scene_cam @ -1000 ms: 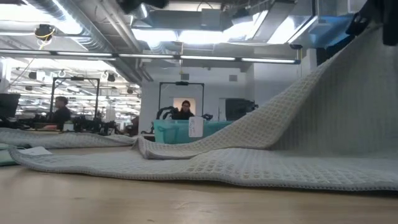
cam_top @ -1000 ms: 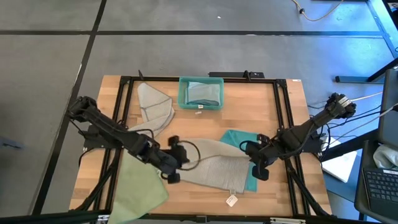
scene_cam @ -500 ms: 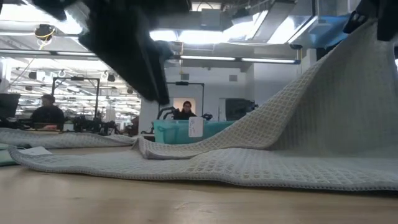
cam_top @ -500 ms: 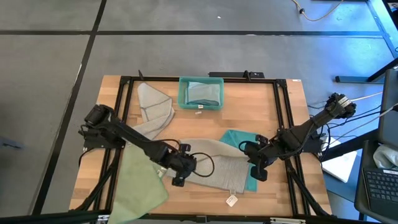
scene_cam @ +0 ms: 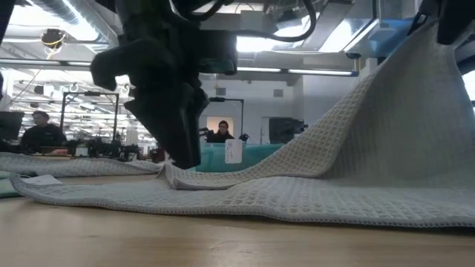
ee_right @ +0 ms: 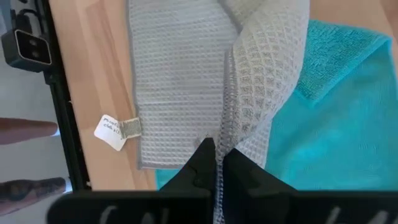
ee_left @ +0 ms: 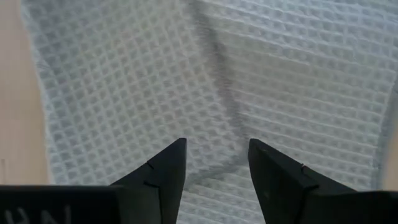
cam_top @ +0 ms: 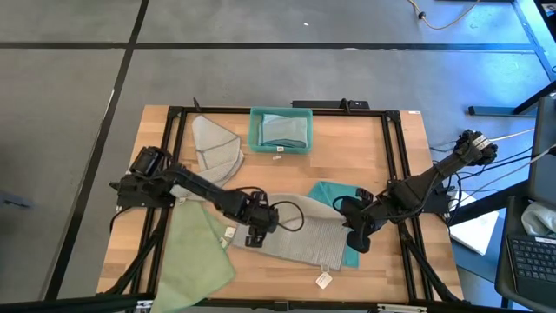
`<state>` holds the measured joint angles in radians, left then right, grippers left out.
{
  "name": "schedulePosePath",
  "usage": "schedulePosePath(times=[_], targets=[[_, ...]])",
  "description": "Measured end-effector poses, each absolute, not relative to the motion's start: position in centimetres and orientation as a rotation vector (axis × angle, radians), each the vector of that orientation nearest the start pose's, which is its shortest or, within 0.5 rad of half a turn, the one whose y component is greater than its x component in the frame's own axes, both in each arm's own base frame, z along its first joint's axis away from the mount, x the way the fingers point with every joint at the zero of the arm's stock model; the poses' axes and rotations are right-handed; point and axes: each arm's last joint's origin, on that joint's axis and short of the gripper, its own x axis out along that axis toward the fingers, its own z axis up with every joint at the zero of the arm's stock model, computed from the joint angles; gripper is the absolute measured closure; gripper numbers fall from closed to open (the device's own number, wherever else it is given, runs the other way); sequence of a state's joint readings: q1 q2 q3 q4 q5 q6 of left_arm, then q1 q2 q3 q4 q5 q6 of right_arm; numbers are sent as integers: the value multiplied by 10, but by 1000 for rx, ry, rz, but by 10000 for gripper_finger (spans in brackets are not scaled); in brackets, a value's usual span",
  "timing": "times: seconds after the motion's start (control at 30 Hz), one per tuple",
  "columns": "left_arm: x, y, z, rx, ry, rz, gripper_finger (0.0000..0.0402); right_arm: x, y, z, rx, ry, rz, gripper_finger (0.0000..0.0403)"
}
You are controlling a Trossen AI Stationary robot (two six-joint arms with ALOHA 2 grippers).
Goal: Fold microfiber towels
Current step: Fold the gray towel
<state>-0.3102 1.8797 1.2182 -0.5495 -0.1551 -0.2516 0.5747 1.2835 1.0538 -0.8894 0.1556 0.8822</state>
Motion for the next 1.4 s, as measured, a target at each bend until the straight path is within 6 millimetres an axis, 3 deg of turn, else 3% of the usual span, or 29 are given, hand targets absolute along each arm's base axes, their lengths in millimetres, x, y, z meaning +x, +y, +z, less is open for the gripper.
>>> schedulePosePath(times=[0.2,0.33,0.73,1.2,1.4], targets=[[349,-104,162,46,1194,-27,238,204,126,273,384,1105,-116,393],[347,-112,161,77,1197,-76,238,204,126,273,384,1104,-117,393],[340,-108,148,95,1204,-41,238,204,126,273,382,1101,-117,392],[347,-112,152,70,1116,-62,238,204,126,273,380,1094,-125,392],[349,-115,135,56,1174,-90,238,205,126,273,379,1072,-141,392]])
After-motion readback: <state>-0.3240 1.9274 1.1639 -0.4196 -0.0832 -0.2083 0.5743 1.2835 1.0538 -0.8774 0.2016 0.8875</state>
